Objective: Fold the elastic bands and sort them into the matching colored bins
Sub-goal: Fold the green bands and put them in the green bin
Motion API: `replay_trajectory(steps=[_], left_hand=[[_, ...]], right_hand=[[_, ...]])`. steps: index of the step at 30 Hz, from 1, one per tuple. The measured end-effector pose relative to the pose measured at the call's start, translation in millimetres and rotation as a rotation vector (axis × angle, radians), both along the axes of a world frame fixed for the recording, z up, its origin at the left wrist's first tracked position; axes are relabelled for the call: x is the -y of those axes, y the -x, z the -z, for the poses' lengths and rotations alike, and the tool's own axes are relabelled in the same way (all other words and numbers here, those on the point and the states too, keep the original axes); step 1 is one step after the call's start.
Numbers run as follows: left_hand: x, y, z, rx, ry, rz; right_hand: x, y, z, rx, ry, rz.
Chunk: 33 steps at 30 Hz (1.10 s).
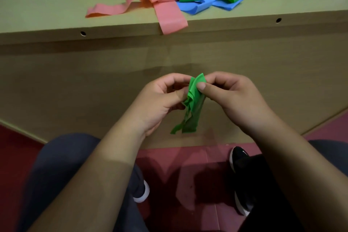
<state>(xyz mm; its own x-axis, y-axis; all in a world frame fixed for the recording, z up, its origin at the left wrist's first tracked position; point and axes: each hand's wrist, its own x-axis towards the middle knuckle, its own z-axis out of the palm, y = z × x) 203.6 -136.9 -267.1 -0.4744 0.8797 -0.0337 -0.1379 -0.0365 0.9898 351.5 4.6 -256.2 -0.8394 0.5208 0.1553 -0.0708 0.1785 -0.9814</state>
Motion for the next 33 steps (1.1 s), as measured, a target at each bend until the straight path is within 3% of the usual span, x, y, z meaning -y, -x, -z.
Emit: replay_trajectory(steps=[8, 15, 26, 33], left_hand=[[12, 12, -3, -0.216, 0.02, -0.012], [9, 9, -16, -0.405, -0.144, -0.059], [6, 15, -1, -0.211, -0.216, -0.037], [1, 18, -8, -0.206, -0.238, -0.082]], right_hand=[[4, -1, -2, -0.007, -0.015, -0.004], [4, 3, -7, -0.127, 0.083, 0.066], [8, 11, -12, -0.219, 0.368, 0.036], [-5, 10, -5, -0.111, 0.035, -0.005]])
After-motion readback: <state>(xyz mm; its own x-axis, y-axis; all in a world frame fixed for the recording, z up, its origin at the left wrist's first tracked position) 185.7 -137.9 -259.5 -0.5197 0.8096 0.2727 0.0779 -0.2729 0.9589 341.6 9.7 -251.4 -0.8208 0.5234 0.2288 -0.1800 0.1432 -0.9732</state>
